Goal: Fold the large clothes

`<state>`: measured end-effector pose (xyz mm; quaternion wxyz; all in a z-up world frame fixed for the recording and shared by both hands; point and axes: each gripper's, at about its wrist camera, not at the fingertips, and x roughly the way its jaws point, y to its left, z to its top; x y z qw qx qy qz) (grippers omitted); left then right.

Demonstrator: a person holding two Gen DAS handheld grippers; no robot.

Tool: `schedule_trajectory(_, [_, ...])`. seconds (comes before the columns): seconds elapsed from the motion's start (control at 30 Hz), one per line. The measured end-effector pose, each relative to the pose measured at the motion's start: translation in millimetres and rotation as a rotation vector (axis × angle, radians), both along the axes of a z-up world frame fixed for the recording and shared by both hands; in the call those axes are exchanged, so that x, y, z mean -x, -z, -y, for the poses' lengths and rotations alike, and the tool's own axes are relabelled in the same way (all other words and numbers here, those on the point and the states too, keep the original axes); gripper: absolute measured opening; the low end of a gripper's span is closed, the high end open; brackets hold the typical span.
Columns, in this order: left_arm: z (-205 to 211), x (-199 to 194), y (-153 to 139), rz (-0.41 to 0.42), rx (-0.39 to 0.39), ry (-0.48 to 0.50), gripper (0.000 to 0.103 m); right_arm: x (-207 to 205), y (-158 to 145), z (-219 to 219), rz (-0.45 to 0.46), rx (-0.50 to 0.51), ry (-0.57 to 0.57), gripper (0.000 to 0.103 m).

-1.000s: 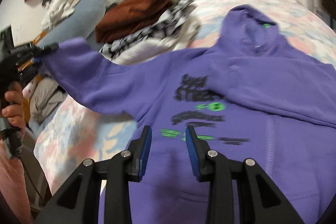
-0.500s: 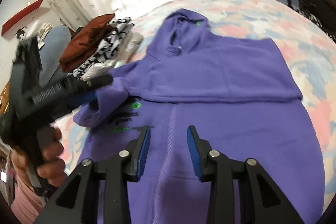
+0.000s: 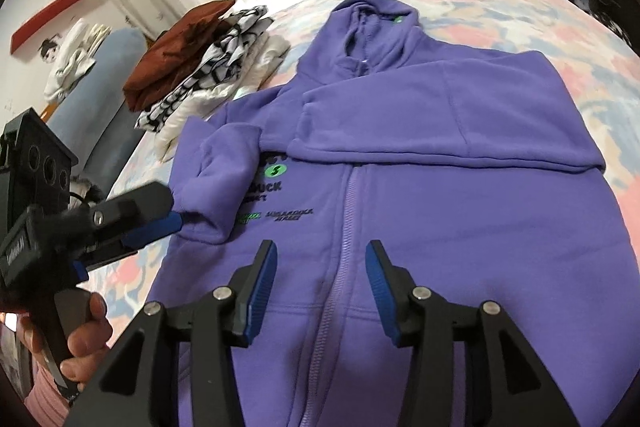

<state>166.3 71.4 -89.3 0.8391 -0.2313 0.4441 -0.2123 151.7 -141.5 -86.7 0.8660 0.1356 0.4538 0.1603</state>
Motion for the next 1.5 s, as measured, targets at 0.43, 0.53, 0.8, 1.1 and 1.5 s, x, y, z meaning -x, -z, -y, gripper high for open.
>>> schedule_trajectory(0.43, [-81.7,64.3,8.2,0.043,-0.106,-0.225,0.092,-23.7,-14.9,-103.2,0.106,0.2,-0.26,0.064])
schedule_trajectory(0.53, [-97.1,67.2,17.5,0.013,-0.082,-0.257,0.092,-37.5,-1.9,-135.1,0.115,0.315,-0.305,0.064])
schedule_trajectory(0.8, [-115.5,75.3,25.5,0.016,-0.072,-0.296,0.092,-63.9,0.7,-181.9,0.195,0.522,-0.36,0.019])
schedule_trajectory(1.1, [-111.6,82.7,19.2,0.06,-0.094,-0.282,0.092,-66.4,-122.3,-67.1,0.387,0.201,-0.046,0.019])
schedule_trajectory(1.5, [-91.8,56.0,26.1,0.013,-0.138,-0.235,0.092,-63.5,3.9,49.2,-0.08,0.148,0.155,0.054])
